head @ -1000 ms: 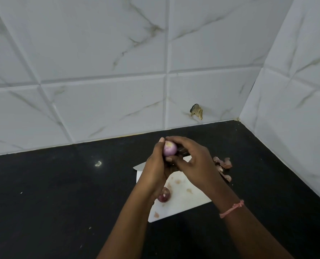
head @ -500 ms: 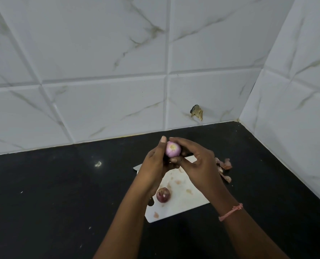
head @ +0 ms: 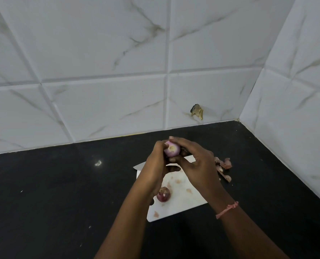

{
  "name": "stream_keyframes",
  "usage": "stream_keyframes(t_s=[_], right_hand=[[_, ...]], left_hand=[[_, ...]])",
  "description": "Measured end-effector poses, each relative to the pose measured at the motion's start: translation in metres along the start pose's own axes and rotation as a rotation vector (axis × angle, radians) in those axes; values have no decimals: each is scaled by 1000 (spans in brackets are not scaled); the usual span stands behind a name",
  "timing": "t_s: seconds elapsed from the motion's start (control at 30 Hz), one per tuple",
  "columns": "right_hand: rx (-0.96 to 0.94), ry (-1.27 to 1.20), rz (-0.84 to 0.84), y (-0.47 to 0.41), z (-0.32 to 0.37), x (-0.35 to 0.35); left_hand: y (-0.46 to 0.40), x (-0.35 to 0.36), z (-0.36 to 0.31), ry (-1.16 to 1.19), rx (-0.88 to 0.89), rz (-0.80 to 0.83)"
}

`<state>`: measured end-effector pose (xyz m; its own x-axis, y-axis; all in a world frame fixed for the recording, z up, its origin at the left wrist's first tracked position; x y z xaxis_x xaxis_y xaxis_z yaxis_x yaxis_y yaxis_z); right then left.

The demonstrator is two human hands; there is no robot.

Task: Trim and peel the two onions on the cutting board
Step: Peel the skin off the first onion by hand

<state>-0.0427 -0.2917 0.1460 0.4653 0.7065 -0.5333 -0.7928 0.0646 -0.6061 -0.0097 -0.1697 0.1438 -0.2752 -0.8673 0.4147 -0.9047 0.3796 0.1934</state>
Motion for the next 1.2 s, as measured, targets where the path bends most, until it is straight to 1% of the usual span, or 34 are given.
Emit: stream_keyframes(t_s=[0.07,0.33,0.5,0.57,0.73,0.83,0.93,1.2], right_hand=[[-16,13,0,0,1,0],[63,-87,-7,1,-4,3],[63,-113,26,-1,-5,3],[62,-123,36,-1,-5,3],[63,-156,37,-1,-7,4],[83,-192,70,-1,-8,4],[63,-200,95,-2,-7,5],[60,-221,73,-1,-3,7]], left_hand=[[-2,-2,0,13,-1,16],[-3,-5,1,-27,38,89],[-4,-10,1,-84,29,32],[-4,-10,1,-74,20,12],[-3,-9,-1,-68,36,39],[-2,-11,-2,-85,47,38],[-2,-12,-1,-114,41,27],[-4,-13,0,-58,35,30]])
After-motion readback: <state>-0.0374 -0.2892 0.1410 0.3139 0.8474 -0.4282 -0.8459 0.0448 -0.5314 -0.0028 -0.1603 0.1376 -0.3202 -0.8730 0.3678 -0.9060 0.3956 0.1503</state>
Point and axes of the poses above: each hand's wrist, its own y-axis away from the middle knuckle, its own x-axis out of the palm, z = x × y, the point moved 3 cm from there along -y, towards the middle knuckle, and after that the axes turned 8 degrees about y, right-handed, at the moved point
